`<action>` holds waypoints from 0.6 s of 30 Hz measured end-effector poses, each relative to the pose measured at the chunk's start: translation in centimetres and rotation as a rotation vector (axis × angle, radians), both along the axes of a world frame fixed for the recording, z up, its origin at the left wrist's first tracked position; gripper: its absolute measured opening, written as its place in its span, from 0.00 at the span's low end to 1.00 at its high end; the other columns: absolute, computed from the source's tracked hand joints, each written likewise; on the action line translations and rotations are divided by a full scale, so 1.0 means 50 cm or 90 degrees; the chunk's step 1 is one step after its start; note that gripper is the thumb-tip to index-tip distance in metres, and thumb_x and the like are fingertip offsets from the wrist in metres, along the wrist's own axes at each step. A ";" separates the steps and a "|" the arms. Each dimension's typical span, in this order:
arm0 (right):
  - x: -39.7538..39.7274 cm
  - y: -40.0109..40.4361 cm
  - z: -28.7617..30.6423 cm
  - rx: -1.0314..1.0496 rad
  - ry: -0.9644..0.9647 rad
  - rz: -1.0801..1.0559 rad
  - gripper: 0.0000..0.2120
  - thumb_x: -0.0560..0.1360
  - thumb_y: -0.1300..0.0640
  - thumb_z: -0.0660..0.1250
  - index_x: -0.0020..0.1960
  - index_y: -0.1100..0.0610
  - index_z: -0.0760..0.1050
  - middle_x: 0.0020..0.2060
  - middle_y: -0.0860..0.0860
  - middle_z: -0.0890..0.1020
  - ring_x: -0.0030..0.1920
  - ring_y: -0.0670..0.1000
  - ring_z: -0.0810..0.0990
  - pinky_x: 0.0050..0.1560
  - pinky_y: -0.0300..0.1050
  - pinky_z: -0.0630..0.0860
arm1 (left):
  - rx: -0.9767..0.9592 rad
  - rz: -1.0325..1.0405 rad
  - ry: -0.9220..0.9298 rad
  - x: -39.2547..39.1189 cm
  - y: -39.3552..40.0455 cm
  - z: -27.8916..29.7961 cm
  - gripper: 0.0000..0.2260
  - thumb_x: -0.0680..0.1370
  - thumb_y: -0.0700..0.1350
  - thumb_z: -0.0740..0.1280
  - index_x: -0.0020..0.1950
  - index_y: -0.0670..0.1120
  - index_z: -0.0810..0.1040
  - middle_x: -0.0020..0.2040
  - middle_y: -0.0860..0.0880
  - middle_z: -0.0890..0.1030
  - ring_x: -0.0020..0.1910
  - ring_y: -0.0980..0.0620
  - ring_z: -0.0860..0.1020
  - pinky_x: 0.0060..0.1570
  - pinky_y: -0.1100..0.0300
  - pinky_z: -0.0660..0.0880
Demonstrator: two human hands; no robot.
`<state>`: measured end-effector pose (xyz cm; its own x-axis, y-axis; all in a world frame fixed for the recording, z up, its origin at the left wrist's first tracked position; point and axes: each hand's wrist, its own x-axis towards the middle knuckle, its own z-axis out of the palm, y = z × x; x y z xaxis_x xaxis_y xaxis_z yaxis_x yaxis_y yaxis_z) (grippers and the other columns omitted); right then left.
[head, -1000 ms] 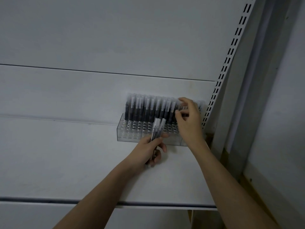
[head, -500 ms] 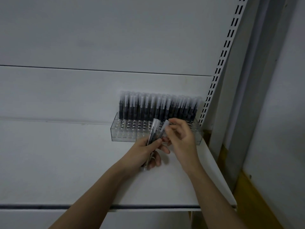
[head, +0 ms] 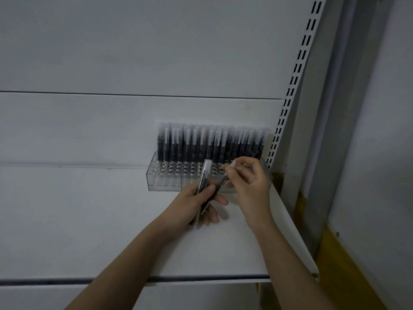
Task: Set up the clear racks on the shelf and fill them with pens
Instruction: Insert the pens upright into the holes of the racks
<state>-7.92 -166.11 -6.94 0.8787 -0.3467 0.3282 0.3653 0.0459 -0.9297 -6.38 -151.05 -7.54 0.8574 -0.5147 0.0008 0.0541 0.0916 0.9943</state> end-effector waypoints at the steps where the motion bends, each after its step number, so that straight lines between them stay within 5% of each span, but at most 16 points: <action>1: 0.000 -0.002 0.001 0.010 -0.009 -0.010 0.09 0.76 0.65 0.70 0.55 0.59 0.74 0.47 0.51 0.86 0.50 0.48 0.85 0.48 0.44 0.81 | -0.006 0.004 0.002 0.001 0.000 -0.001 0.11 0.84 0.44 0.58 0.62 0.46 0.77 0.45 0.42 0.84 0.29 0.46 0.78 0.24 0.61 0.73; 7: 0.015 -0.036 0.053 0.083 -0.048 -0.092 0.09 0.77 0.64 0.70 0.55 0.57 0.76 0.46 0.52 0.84 0.45 0.50 0.84 0.48 0.45 0.82 | -0.033 0.033 0.028 0.004 0.003 -0.004 0.12 0.84 0.45 0.58 0.64 0.45 0.74 0.43 0.43 0.83 0.26 0.46 0.77 0.21 0.61 0.70; 11: 0.046 -0.056 0.103 -0.022 -0.097 -0.149 0.09 0.78 0.61 0.70 0.56 0.54 0.76 0.49 0.53 0.83 0.47 0.51 0.84 0.51 0.48 0.82 | 0.009 0.041 0.005 0.002 0.008 -0.001 0.12 0.84 0.49 0.58 0.64 0.49 0.76 0.43 0.46 0.82 0.23 0.51 0.70 0.20 0.65 0.58; 18: 0.086 -0.060 0.132 -0.167 -0.139 -0.155 0.08 0.79 0.61 0.67 0.55 0.50 0.74 0.51 0.50 0.81 0.47 0.48 0.84 0.48 0.41 0.80 | -0.004 0.043 0.007 0.002 0.011 -0.002 0.13 0.83 0.52 0.59 0.63 0.51 0.78 0.40 0.47 0.79 0.23 0.52 0.69 0.20 0.65 0.59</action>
